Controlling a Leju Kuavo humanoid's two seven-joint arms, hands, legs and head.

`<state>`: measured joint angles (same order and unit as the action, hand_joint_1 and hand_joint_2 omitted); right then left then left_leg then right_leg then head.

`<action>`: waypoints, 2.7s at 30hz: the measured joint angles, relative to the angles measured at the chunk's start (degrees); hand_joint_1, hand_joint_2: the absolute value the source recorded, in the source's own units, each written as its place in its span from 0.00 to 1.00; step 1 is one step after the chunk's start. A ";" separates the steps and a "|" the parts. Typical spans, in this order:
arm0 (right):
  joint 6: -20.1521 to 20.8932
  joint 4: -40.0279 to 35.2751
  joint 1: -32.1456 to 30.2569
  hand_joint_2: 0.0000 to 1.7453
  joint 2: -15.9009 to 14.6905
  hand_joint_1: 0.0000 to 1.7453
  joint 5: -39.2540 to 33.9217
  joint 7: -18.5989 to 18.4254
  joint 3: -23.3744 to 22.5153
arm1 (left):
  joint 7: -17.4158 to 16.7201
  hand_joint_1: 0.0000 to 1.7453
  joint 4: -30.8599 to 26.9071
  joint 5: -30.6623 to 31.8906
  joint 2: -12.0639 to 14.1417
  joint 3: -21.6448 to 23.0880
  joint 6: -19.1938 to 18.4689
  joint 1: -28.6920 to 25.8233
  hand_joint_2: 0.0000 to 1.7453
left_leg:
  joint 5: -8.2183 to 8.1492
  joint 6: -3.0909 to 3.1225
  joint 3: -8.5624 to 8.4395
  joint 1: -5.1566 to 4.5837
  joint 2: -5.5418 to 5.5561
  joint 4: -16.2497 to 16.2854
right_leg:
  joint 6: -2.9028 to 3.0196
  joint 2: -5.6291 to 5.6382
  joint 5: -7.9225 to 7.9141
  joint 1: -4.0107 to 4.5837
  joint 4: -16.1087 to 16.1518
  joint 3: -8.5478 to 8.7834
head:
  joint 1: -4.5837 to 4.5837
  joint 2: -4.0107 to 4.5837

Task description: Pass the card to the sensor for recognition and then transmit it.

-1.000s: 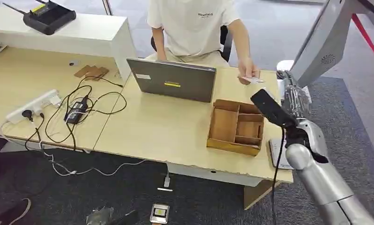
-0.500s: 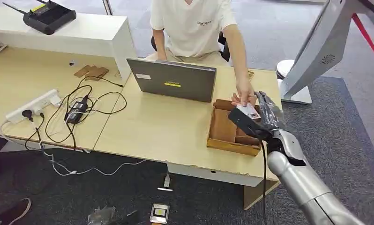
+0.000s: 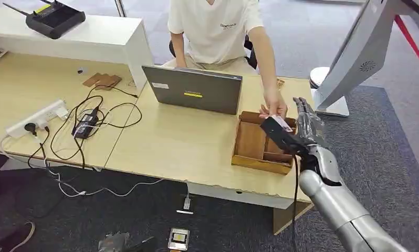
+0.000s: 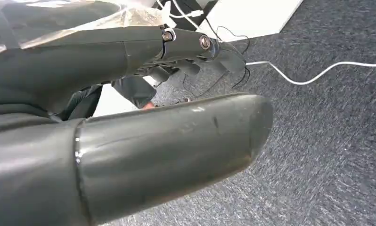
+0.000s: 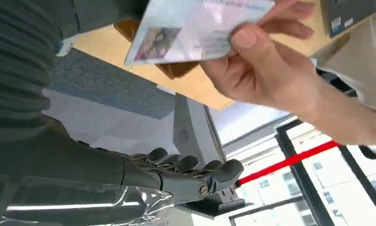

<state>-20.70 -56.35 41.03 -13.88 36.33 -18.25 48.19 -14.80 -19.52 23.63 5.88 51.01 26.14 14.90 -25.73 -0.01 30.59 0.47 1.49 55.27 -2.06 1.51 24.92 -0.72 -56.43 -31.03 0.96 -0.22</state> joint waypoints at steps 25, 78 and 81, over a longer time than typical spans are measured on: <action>-4.50 -0.52 -1.23 1.00 -1.73 0.18 -1.20 -0.35 -2.36 | 0.02 0.00 0.00 1.40 -0.39 -0.02 -0.59 0.18 0.00 | 0.00 0.00 -0.03 0.00 -0.03 0.01 | 0.00 0.01 0.00 0.00 0.00 0.00 | 0.00 0.00; -2.53 -7.46 -4.62 1.00 -9.14 1.00 -2.08 -5.14 -6.69 | 0.98 0.00 0.02 -1.07 -0.48 -2.49 2.34 -2.51 0.00 | -0.01 0.01 -0.03 -0.04 -0.03 0.02 | 0.00 0.01 -0.01 -0.04 0.04 0.02 | 0.00 0.00; -1.99 -9.26 -5.47 1.00 -10.93 1.00 -2.10 -5.77 -7.95 | 1.05 0.00 0.02 -1.88 -0.42 -2.91 2.97 -2.98 0.00 | -0.01 0.01 -0.03 -0.04 -0.05 0.02 | 0.00 0.02 -0.01 -0.04 0.04 0.02 | -0.02 0.00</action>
<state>-22.69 -65.61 35.57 -24.81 34.23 -24.02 40.24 -13.75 -19.50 21.75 5.46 48.11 29.11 11.92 -25.74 0.00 30.55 0.44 1.44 55.29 -2.06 1.53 24.92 -0.76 -56.39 -31.01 0.94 -0.22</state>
